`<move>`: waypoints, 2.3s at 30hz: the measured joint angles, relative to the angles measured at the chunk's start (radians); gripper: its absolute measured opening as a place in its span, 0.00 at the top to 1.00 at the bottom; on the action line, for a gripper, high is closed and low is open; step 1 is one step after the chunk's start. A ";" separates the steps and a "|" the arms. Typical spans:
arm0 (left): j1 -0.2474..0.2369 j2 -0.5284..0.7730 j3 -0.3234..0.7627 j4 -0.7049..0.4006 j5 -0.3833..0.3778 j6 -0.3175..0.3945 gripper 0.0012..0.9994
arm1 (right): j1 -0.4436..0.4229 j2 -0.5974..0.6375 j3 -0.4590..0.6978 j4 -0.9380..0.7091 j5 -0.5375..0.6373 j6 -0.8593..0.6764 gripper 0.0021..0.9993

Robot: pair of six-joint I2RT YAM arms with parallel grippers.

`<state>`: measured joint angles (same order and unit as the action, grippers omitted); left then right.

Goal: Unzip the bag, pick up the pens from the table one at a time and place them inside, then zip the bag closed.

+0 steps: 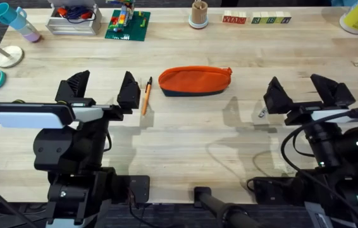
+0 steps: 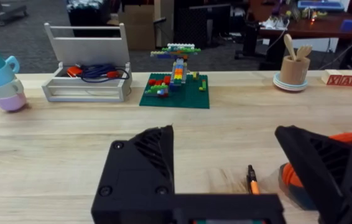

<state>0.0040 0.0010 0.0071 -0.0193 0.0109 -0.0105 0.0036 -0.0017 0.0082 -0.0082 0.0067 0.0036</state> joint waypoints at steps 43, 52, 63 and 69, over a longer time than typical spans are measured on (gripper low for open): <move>0.000 0.082 0.263 -0.126 -0.008 -0.080 0.01 | 0.000 0.002 0.162 0.186 0.000 0.056 0.00; 0.000 0.379 0.606 -0.364 -0.008 -0.080 0.01 | 0.000 0.098 0.332 -0.001 0.000 0.064 0.00; 0.000 0.745 0.924 -0.591 -0.008 -0.080 0.01 | 0.000 0.523 0.620 -0.184 -0.001 0.068 0.00; 0.000 0.896 1.050 -0.722 -0.007 -0.080 0.01 | 0.000 0.781 0.835 -0.362 -0.004 0.071 0.00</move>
<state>0.0040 0.8965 1.0570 -0.7416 0.0035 -0.0906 0.0036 0.7788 0.8435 -0.3699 0.0025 0.0742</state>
